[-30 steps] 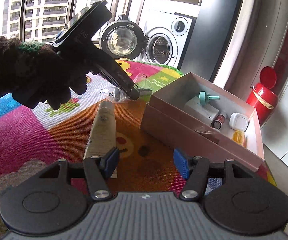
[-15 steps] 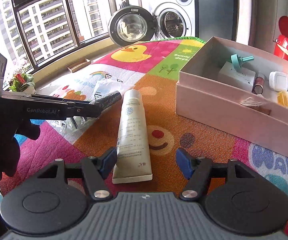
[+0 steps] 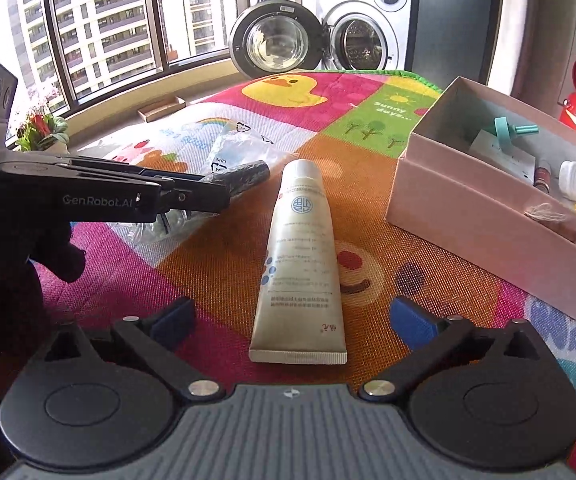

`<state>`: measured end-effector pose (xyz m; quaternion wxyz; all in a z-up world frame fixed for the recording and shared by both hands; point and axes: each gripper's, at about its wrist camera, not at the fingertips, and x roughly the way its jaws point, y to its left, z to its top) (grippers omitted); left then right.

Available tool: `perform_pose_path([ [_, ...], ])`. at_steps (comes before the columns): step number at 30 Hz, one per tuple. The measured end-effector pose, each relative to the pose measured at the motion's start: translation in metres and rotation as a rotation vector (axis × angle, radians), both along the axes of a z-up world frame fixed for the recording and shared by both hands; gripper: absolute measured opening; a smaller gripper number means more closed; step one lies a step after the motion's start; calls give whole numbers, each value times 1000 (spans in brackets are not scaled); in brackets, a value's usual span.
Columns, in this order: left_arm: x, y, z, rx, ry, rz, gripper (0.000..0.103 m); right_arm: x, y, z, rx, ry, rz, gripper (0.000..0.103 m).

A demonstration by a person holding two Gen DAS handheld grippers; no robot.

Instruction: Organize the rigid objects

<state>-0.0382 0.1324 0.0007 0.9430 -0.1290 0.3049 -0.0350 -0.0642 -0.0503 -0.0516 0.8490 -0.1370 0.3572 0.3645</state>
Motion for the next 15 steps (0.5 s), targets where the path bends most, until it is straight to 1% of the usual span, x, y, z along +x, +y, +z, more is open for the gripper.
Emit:
perform_pose_path([
  [3,-1,1,-1,-16,0,0,29,6,2,4,-22,24,24,103],
  [4,-1,1,-1,-21,-1,0,29,9,1,5,-13,29,10,101],
  [5,-2,2,-1,-26,-2,1,29,11,0,7,-1,17,-16,93],
  [6,-2,3,-1,-29,-3,1,29,14,1,8,5,7,-36,88],
  [8,-2,3,-1,-31,-4,2,29,22,5,10,6,-9,-64,74],
  [10,-2,3,-1,-31,-3,2,29,32,10,10,11,-16,-89,66],
  [12,-2,3,-1,-29,-3,2,29,39,15,11,17,-19,-100,61],
  [14,-2,3,-1,-27,-3,2,29,40,20,13,13,-29,-95,46],
  [15,-3,3,-1,-25,-5,3,29,41,21,14,11,-27,-91,41],
])
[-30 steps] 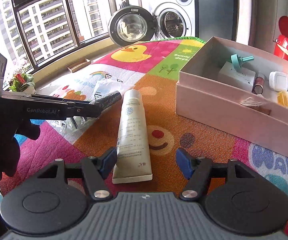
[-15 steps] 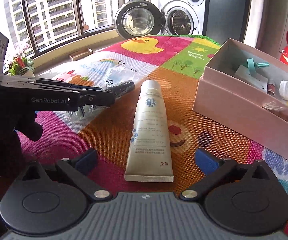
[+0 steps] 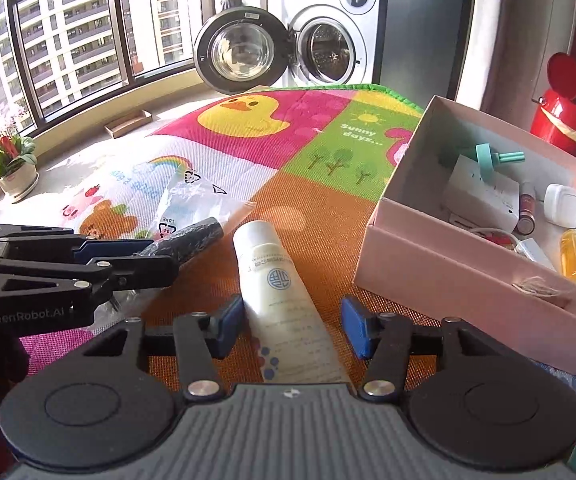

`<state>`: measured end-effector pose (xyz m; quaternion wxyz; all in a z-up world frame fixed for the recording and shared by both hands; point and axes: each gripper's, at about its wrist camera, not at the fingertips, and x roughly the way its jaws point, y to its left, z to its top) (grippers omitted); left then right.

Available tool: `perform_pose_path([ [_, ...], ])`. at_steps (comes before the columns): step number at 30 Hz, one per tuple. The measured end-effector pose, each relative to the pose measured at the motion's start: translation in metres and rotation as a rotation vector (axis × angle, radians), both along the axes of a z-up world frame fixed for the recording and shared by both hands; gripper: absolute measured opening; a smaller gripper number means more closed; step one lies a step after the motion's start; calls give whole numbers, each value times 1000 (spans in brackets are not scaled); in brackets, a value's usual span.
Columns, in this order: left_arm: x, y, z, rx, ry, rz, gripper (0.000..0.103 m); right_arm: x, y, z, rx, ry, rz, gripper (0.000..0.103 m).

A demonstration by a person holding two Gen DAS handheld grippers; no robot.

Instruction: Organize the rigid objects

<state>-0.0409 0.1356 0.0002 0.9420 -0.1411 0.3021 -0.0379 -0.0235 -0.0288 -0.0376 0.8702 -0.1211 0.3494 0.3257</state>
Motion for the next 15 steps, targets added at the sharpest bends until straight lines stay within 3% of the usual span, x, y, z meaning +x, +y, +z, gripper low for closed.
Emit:
perform_pose_path([
  [2,-1,-1,0,6,0,4,29,-1,0,2,-2,5,5,29],
  [4,-4,-2,1,5,-2,6,29,-6,-4,5,-7,2,6,24],
  [15,-3,-12,2,34,9,-31,29,-45,-49,2,-28,49,-9,23],
])
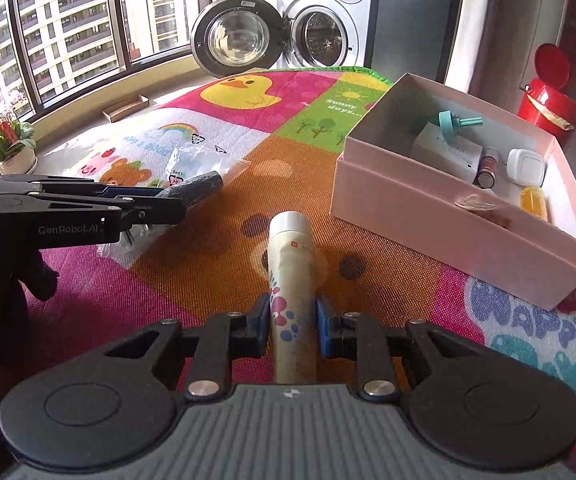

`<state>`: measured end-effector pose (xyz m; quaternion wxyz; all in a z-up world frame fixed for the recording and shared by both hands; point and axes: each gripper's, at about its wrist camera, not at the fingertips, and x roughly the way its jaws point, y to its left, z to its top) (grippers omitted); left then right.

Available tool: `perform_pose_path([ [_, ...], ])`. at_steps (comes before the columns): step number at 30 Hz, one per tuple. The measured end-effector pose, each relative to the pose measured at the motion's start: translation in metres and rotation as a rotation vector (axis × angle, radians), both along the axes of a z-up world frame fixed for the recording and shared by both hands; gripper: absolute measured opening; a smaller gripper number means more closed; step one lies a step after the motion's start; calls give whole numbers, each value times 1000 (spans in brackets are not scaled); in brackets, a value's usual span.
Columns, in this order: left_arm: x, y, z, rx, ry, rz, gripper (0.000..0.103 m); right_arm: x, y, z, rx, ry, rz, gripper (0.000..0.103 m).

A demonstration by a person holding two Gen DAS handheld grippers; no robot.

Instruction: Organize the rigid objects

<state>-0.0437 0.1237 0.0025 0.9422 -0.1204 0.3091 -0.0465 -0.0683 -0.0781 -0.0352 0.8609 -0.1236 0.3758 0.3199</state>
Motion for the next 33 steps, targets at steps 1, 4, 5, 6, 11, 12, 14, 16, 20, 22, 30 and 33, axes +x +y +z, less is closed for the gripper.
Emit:
perform_pose_path([
  [1,0,-2,0,6,0,-10,29,-2,-2,0,7,12,5,24],
  [4,0,-11,1,40,0,-44,29,-8,-4,1,30,33,19,27],
  [5,1,-14,1,54,1,-44,29,-8,-4,1,35,34,20,30],
  [6,1,-15,1,66,2,-42,29,-7,-3,1,37,30,19,30],
  [11,1,-19,0,93,4,-35,30,-1,7,-2,30,-7,3,32],
  [12,1,-20,0,98,4,-34,30,0,10,-2,24,-18,-7,32],
  [14,1,-21,0,106,4,-34,30,1,13,-3,19,-31,-14,32],
  [16,1,-22,0,108,3,-33,30,1,15,-4,22,-40,-12,32],
  [20,1,-22,0,107,3,-33,30,-4,13,-4,12,-57,1,31],
  [22,1,-22,0,109,3,-33,30,-9,11,-2,3,-68,15,29],
  [30,0,-29,2,160,2,-25,30,-25,-14,15,32,-86,2,26],
  [33,-4,-35,3,184,-3,-36,28,-32,-34,27,70,-110,-39,25],
])
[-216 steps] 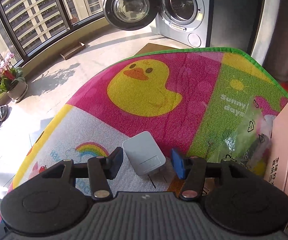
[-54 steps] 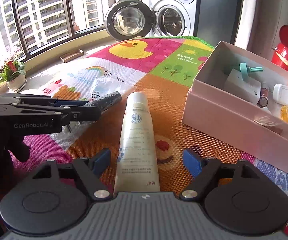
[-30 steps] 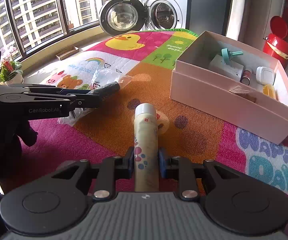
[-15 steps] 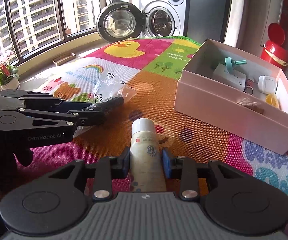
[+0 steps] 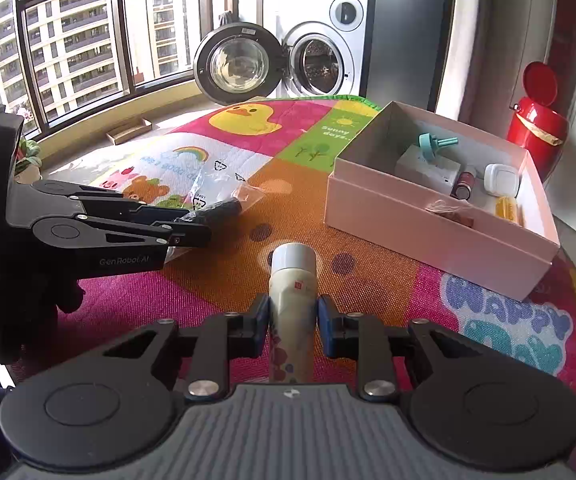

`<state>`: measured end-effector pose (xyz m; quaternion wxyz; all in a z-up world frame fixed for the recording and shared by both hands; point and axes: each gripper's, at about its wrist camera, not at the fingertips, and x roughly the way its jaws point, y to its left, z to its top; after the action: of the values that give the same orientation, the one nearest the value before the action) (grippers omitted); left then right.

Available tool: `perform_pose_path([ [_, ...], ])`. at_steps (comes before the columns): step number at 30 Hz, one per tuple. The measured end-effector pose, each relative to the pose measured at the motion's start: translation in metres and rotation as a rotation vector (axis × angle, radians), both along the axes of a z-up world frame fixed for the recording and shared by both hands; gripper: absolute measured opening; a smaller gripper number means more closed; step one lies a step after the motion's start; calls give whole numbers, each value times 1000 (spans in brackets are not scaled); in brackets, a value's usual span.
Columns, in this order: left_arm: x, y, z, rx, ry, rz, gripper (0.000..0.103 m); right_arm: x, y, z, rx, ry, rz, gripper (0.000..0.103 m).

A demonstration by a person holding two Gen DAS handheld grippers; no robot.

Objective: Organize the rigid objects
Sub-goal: 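Carry the tube and clear bag to the pink box and open both tools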

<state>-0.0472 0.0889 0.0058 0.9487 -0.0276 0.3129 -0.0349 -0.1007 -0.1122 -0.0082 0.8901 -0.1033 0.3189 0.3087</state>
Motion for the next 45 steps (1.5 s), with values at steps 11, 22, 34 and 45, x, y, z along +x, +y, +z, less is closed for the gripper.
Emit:
perform_pose_path([
  [11,-23,-45,31,17,7,-240,24,-16,-80,35,96,-113,-146,25],
  [22,46,-60,143,-16,-229,-230,24,-11,-131,43,179,-161,-267,25],
  [34,137,-59,121,-203,-96,-105,25,2,-135,37,159,-128,-317,25],
  [45,73,-56,60,-111,15,-177,25,130,-105,103,273,-109,-363,28],
])
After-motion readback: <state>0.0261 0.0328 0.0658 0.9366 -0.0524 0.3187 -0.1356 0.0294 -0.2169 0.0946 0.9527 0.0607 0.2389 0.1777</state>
